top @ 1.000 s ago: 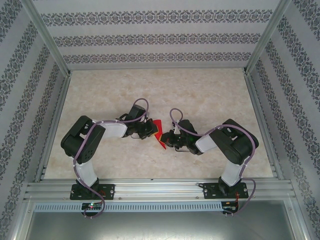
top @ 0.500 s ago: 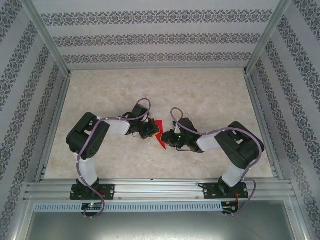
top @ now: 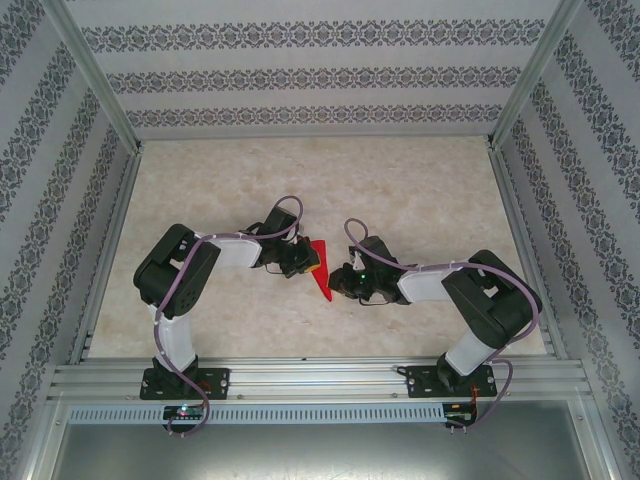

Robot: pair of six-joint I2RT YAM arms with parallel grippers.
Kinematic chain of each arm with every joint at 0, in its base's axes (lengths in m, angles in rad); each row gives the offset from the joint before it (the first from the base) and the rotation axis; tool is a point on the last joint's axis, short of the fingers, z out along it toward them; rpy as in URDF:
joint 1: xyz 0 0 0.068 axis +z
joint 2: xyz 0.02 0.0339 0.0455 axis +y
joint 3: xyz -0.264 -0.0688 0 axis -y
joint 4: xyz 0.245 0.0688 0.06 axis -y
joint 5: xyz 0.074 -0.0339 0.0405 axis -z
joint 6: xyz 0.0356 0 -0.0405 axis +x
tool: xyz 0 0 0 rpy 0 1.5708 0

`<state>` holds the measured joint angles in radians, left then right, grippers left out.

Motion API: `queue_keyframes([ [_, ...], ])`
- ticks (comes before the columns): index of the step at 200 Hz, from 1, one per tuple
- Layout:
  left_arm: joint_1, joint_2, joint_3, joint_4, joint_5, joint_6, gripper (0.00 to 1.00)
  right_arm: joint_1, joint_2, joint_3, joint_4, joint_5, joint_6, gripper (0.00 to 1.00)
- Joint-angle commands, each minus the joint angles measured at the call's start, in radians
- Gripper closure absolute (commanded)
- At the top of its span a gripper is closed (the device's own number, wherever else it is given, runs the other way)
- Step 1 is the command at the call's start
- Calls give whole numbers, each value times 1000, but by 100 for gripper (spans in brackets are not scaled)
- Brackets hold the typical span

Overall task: Fold a paper plane with a square sheet of paper (pick it up from the middle)
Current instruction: Fold the wing for the fifth time at the center of the table.

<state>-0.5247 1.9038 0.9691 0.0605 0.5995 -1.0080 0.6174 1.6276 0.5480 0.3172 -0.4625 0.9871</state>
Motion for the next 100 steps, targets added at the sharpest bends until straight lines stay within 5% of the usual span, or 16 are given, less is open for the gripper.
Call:
queue_keyframes([
  [1, -15, 51, -12, -118, -35, 26, 100, 6, -1, 12, -48, -25, -27, 82],
  [100, -14, 50, -12, -118, -29, 25, 100, 12, -39, 49, -57, -49, -32, 83],
])
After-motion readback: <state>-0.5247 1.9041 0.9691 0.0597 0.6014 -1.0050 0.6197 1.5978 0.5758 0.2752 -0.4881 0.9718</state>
